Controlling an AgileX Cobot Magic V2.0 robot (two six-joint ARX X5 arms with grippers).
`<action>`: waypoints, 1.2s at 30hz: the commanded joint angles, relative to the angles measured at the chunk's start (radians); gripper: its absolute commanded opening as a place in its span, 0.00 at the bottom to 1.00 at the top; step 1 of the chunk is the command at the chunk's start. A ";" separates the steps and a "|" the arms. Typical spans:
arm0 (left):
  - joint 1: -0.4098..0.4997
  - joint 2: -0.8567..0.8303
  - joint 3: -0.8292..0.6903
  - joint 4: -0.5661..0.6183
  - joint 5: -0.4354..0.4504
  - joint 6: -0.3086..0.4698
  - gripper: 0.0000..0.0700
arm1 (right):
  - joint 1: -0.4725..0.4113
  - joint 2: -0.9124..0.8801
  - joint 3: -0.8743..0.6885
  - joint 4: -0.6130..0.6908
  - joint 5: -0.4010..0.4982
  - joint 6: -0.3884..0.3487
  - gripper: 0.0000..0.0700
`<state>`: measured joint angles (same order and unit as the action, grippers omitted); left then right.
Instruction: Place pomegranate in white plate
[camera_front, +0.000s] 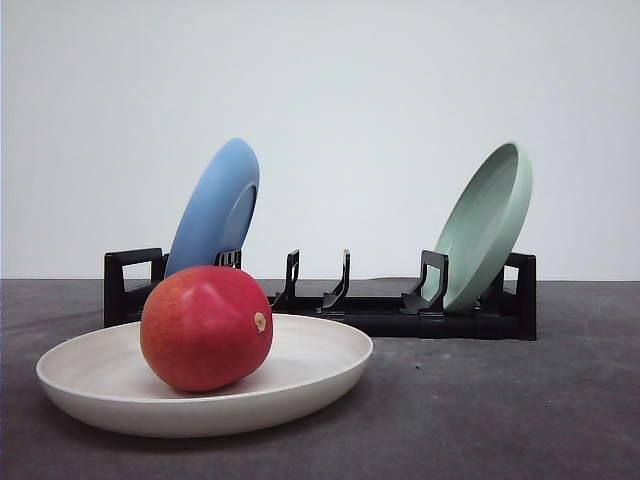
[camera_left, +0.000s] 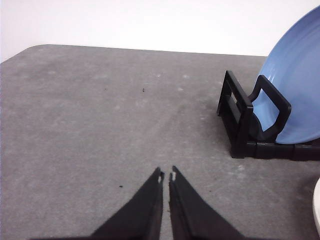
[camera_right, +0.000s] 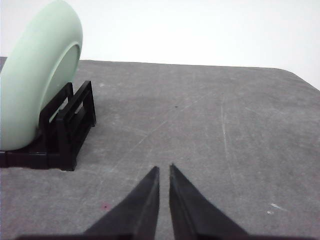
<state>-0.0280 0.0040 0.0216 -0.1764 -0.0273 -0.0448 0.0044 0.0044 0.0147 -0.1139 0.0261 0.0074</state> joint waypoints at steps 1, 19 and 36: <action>0.002 -0.001 -0.010 0.013 0.002 0.006 0.00 | -0.002 -0.001 -0.004 0.013 0.001 0.012 0.05; 0.002 -0.001 -0.010 0.013 0.002 0.006 0.00 | -0.002 -0.001 -0.004 0.013 0.001 0.012 0.05; 0.002 -0.001 -0.010 0.013 0.002 0.006 0.00 | -0.002 -0.001 -0.004 0.013 0.001 0.012 0.05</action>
<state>-0.0280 0.0040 0.0216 -0.1764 -0.0273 -0.0448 0.0044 0.0044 0.0147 -0.1139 0.0261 0.0074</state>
